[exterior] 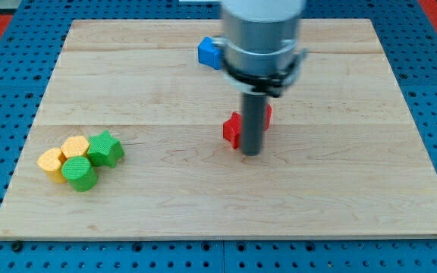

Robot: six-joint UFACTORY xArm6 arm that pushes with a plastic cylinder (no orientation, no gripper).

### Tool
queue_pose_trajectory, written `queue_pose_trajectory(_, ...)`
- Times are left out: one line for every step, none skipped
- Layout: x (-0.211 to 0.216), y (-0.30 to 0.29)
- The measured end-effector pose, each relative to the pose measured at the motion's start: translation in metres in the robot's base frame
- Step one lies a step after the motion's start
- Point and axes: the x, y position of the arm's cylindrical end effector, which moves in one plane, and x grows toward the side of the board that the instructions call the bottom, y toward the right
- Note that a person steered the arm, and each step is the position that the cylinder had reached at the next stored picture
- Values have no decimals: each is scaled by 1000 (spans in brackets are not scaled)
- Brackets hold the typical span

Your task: Push the red blocks into the green star

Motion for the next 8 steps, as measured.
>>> queue_pose_trajectory(-22,62)
queue_pose_trajectory(-58,78)
queue_pose_trajectory(-59,61)
queue_pose_trajectory(-32,28)
queue_pose_trajectory(0,-10)
queue_pose_trajectory(-11,-32)
queue_pose_trajectory(-20,27)
queue_pose_trajectory(-53,65)
